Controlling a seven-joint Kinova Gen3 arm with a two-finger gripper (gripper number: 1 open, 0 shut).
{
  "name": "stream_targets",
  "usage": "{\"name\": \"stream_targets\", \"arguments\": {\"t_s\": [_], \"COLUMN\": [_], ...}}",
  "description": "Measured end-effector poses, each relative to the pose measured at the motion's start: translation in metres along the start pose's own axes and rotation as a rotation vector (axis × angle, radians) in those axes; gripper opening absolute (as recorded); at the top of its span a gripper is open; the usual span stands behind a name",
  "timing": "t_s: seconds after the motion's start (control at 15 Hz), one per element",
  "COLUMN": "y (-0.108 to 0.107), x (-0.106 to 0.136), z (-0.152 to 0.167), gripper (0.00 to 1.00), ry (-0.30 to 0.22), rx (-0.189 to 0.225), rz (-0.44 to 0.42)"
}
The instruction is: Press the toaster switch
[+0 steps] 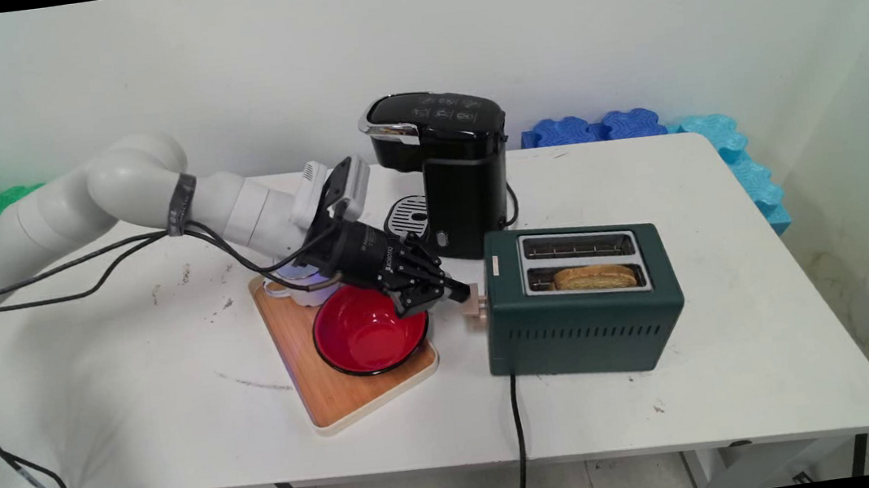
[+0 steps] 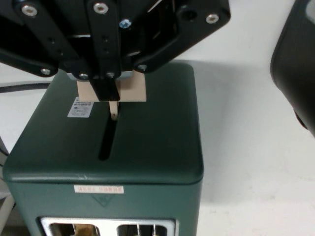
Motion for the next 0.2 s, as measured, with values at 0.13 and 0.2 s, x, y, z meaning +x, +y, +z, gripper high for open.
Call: {"name": "stream_targets", "arguments": {"t_s": [0.13, 0.2], "y": [0.0007, 0.001], "x": [-0.0012, -0.0015], "z": [-0.0012, -0.0026], "gripper": [0.0, 0.0], "ry": [-0.001, -0.002], "rx": [-0.001, 0.0], "rz": [-0.001, 0.0]}}
